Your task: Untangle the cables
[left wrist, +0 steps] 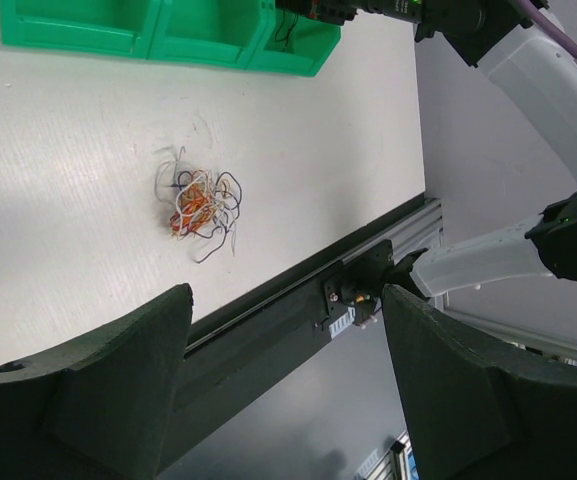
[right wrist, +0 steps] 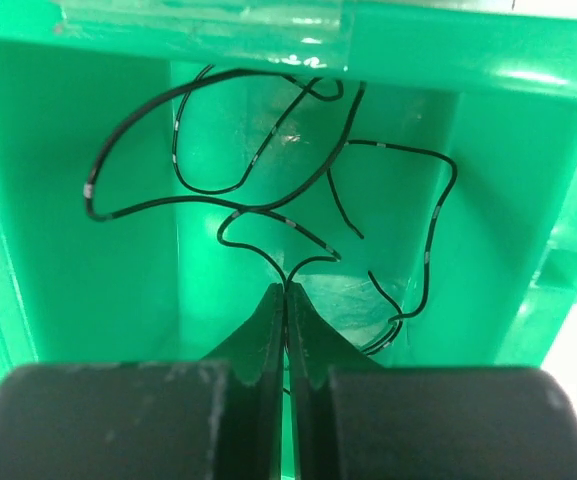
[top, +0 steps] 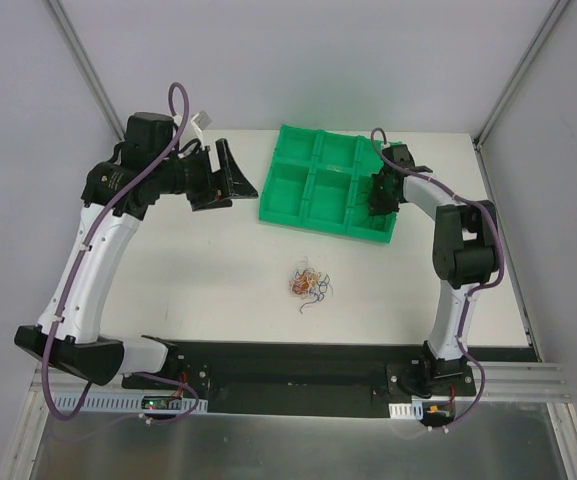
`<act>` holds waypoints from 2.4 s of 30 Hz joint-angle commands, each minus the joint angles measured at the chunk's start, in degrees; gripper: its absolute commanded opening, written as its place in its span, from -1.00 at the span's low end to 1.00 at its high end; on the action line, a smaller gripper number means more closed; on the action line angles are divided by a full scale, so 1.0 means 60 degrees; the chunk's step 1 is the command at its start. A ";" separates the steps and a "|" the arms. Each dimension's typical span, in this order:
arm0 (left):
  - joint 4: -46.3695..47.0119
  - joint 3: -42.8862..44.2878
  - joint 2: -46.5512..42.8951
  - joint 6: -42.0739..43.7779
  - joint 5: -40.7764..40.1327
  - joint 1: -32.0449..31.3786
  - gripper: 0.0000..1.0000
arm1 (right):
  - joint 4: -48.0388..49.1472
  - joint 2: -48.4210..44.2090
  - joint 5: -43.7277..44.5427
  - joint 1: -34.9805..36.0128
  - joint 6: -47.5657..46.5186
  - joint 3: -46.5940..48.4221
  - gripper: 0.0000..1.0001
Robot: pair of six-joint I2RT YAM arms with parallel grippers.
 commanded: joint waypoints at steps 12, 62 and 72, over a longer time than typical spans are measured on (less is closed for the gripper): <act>0.0509 -0.1531 0.0470 0.0446 -0.0472 -0.0720 0.50 | -0.2223 -0.1143 0.0296 0.0012 0.0249 0.1045 -0.26; 0.4142 -0.3100 0.4721 0.1179 0.1271 -0.2845 -1.00 | 0.0001 -0.5144 -0.3833 0.3703 0.0220 -0.4391 0.18; 0.3571 -0.1900 0.3475 0.1428 0.1388 -0.2845 -1.00 | 0.1847 -0.4457 -0.3983 0.3762 0.1316 -0.4435 0.21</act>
